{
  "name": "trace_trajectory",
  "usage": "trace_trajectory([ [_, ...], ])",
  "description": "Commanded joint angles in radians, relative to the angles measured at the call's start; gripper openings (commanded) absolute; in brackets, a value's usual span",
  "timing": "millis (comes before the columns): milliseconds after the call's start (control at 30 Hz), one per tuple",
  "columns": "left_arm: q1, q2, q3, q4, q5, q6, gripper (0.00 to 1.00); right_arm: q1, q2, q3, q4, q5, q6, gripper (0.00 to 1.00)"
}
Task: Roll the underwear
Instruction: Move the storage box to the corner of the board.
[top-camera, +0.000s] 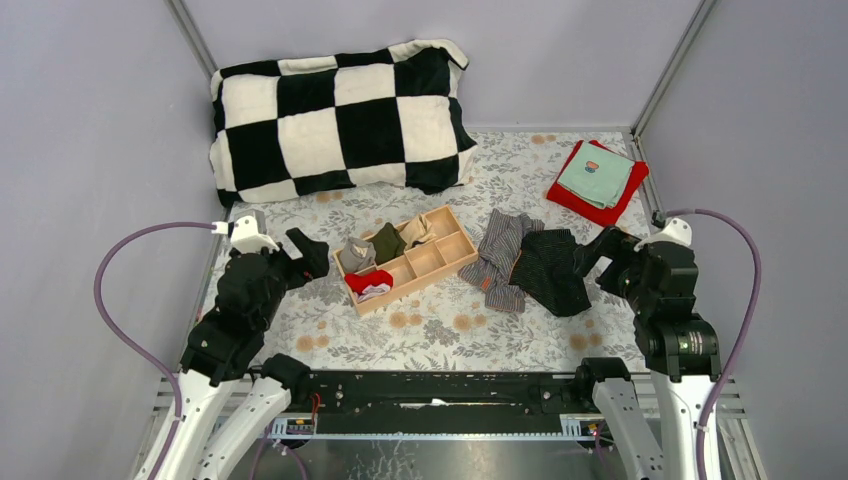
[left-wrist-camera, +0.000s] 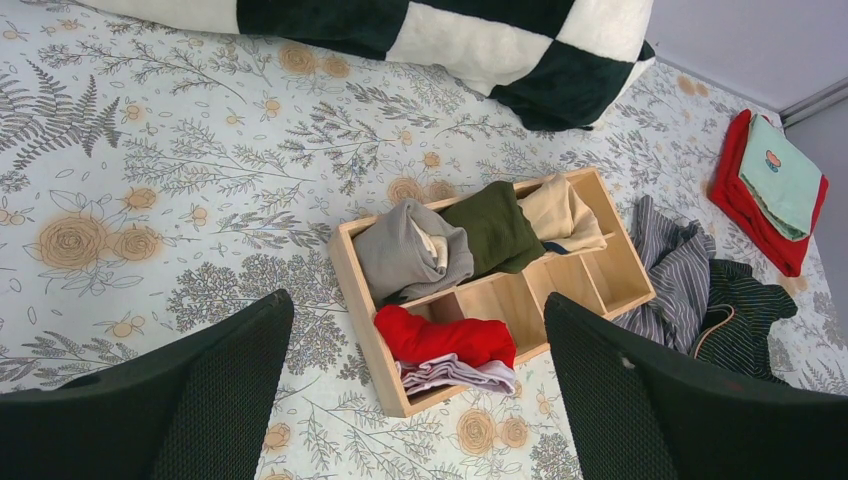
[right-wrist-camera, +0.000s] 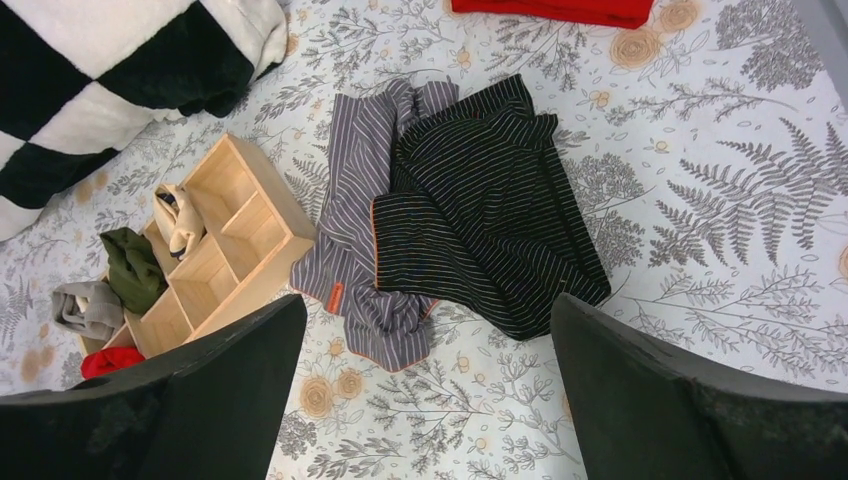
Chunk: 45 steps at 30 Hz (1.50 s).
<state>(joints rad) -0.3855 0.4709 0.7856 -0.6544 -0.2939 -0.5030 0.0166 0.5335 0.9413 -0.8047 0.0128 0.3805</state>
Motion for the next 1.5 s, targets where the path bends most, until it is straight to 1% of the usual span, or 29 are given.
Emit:
trace_trajectory([
  [0, -0.002, 0.004, 0.005, 0.015, -0.003, -0.005, 0.99, -0.005, 0.045, 0.016, -0.028, -0.023, 0.056, 1.0],
  [133, -0.002, 0.034, 0.011, 0.012, -0.05, -0.018, 0.99, -0.004, 0.114, 0.003, -0.02, -0.09, 0.082, 1.0],
  [267, -0.002, 0.054, -0.014, 0.055, -0.063, -0.043, 0.99, -0.005, 0.163, -0.02, 0.05, -0.232, 0.069, 1.0],
  [400, -0.003, 0.056, -0.037, 0.098, -0.07, -0.03, 0.99, -0.004, 0.254, -0.01, 0.057, -0.247, 0.073, 1.0],
  [567, -0.003, 0.035, -0.056, 0.106, -0.127, -0.008, 0.99, 0.007, 0.39, -0.02, 0.096, -0.267, 0.075, 0.91],
  [633, -0.003, 0.03, -0.067, 0.124, -0.119, -0.003, 0.99, 0.065, 0.435, -0.03, 0.138, -0.23, 0.084, 0.91],
  [733, -0.002, 0.039, -0.066, 0.127, -0.094, 0.002, 0.99, 0.241, 0.526, -0.01, 0.201, -0.128, 0.097, 0.91],
  [800, -0.002, 0.048, -0.065, 0.123, -0.093, -0.004, 0.99, 0.327, 0.601, 0.008, 0.253, -0.126, 0.095, 0.9],
  [867, -0.001, 0.052, -0.068, 0.121, -0.085, -0.012, 0.99, 0.385, 0.694, 0.033, 0.313, -0.12, 0.07, 0.89],
  [1000, -0.001, 0.051, -0.075, 0.125, -0.049, -0.025, 0.99, 0.425, 0.872, 0.117, 0.389, -0.106, -0.035, 0.87],
  [1100, 0.0, 0.043, -0.072, 0.124, -0.063, -0.02, 0.99, 0.432, 1.005, 0.202, 0.409, -0.123, -0.102, 0.86],
  [1167, 0.0, 0.033, -0.072, 0.118, -0.079, -0.024, 0.99, 0.436, 1.073, 0.246, 0.435, -0.16, -0.134, 0.85],
  [1233, -0.001, 0.02, -0.074, 0.119, -0.083, -0.026, 0.99, 0.438, 1.139, 0.29, 0.449, -0.191, -0.148, 0.81],
  [1300, 0.0, 0.012, -0.076, 0.121, -0.084, -0.025, 0.99, 0.441, 1.201, 0.333, 0.448, -0.21, -0.158, 0.73],
  [1333, -0.001, 0.011, -0.075, 0.121, -0.085, -0.023, 0.99, 0.444, 1.231, 0.353, 0.443, -0.207, -0.163, 0.71],
  [1400, -0.001, 0.013, -0.075, 0.121, -0.085, -0.022, 0.99, 0.449, 1.276, 0.381, 0.438, -0.197, -0.17, 0.68],
  [1467, -0.001, 0.02, -0.073, 0.121, -0.08, -0.021, 0.99, 0.452, 1.312, 0.395, 0.444, -0.194, -0.172, 0.68],
])
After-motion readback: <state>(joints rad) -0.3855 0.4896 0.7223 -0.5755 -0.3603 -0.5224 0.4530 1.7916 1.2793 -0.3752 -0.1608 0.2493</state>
